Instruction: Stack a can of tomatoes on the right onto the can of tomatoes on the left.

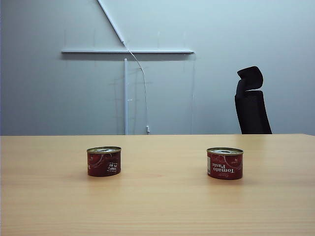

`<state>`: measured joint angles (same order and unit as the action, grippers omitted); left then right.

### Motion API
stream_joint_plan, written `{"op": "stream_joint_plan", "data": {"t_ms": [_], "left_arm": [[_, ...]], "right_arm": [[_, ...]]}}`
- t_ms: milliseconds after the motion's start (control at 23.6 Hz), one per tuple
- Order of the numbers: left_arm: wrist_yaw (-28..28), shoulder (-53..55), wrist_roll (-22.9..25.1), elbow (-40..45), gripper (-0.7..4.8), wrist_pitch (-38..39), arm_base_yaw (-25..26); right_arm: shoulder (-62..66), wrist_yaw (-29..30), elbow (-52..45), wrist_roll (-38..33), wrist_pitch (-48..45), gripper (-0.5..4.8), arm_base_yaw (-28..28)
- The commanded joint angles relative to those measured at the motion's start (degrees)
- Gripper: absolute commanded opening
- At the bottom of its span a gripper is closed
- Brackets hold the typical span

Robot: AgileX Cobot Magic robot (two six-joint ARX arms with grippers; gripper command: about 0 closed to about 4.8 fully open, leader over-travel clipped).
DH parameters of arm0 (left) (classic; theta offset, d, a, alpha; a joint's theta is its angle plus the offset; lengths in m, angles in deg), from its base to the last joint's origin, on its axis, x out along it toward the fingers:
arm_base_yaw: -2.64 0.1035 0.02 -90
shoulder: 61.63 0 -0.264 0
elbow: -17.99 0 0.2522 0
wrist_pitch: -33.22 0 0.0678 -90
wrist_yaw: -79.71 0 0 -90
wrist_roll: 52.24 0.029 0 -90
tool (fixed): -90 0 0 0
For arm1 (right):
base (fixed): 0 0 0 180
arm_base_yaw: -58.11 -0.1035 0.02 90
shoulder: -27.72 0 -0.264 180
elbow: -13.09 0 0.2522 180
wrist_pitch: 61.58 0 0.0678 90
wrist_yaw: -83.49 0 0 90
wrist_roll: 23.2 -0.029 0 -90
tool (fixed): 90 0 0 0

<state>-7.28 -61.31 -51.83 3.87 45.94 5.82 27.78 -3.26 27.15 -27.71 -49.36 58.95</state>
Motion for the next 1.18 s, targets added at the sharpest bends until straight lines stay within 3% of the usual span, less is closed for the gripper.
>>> {"op": "stream_joint_plan", "data": {"t_ms": [42, 339, 465, 635, 804, 846, 889, 1100, 1142, 1185], "left_arm": [[0.24, 0.02, 0.0, -0.15, -0.04, -0.28, 0.07], [0.22, 0.02, 0.0, -0.13, -0.04, -0.31, -0.02], [-0.57, 0.02, 0.0, -0.13, -0.04, -0.28, -1.86], [-1.51, 0.02, 0.0, -0.13, -0.04, -0.28, -13.99], [-1.49, 0.09, 0.0, -0.13, -0.04, -0.28, -23.08], [-1.51, 0.35, 0.0, -0.13, -0.04, -0.33, -27.19], [-1.49, 1.05, 0.0, -0.13, -0.04, -0.28, -30.47], [-1.51, 5.14, 0.0, -0.13, -0.04, -0.31, -39.85], [-1.51, 6.27, 0.0, -0.13, -0.04, -0.24, -41.83], [-1.51, 6.8, 0.0, -0.13, -0.04, -0.26, -42.86]], "right_arm": [[-0.09, 0.11, -0.24, 0.02, -1.03, -0.05, -0.02], [-0.09, 0.24, -0.24, -0.02, -1.03, -0.05, -0.02], [-0.09, 3.39, -0.24, -3.26, -1.55, -0.05, -0.07], [-0.09, 10.27, -0.24, -16.46, -2.6, -0.05, -0.09], [-0.07, 15.52, -0.15, -22.58, -1.68, -0.05, -0.13], [0.22, 19.47, 0.26, -24.04, -0.28, -0.05, -0.15], [0.24, 21.38, 0.81, -24.0, 1.57, -0.05, -0.59], [2.99, 18.73, 2.56, -19.76, 8.02, -0.05, -4.04], [4.98, 18.75, 2.58, -17.14, 7.34, 0.19, -5.27], [6.4, 18.64, 2.6, -15.26, 6.78, 0.79, -6.34]]}}
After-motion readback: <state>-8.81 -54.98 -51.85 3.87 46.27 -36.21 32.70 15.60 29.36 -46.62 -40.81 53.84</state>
